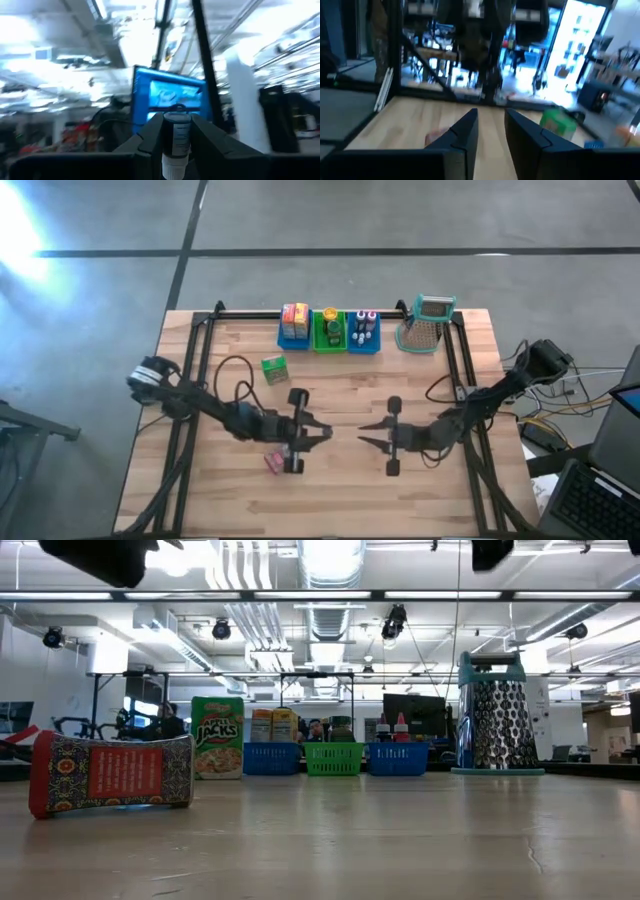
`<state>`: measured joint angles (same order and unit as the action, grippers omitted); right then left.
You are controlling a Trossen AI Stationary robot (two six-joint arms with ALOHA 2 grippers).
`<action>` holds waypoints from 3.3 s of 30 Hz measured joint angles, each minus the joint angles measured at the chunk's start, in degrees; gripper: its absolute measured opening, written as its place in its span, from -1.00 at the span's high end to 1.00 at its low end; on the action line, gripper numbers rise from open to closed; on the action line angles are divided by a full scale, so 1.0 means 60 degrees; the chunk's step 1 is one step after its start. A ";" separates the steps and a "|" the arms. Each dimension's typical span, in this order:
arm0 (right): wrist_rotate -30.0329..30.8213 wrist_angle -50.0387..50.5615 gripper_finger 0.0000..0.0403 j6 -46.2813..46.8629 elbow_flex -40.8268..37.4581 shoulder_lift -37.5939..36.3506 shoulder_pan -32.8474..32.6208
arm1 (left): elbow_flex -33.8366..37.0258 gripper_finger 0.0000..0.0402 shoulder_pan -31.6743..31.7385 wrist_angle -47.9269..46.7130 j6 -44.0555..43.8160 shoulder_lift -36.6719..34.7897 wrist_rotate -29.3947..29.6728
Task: Pick & Place Kitchen Items
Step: Put the small purple food coloring bottle into the right blue bin
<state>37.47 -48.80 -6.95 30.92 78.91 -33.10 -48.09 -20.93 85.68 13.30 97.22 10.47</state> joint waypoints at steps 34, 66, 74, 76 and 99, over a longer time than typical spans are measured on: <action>-0.1334 -0.1260 0.17 -0.3630 0.2750 0.0452 0.0153 | -0.2755 0.58 0.0350 -0.2073 0.1044 0.0238 -0.1823; -0.2331 -0.1273 0.38 -0.3878 0.3235 0.0455 0.0594 | -0.3006 0.58 0.0761 -0.2108 0.1072 0.0242 -0.2410; -0.2471 -0.1269 0.57 -0.3876 0.3228 0.0455 0.0709 | -0.3006 0.58 0.0790 -0.2100 0.1053 0.0242 -0.2413; -0.2609 -0.1261 0.63 -0.3869 0.3220 0.0455 0.0738 | -0.3006 0.58 0.0790 -0.2100 0.1055 0.0242 -0.2420; -0.2147 -0.0193 0.80 -0.3746 0.3213 0.0226 0.0780 | -0.3002 0.13 0.0739 -0.5046 0.1053 -0.0661 -0.1140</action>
<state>24.59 -49.96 -29.42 50.19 80.27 -28.42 -66.11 -16.49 55.40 19.62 93.26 3.63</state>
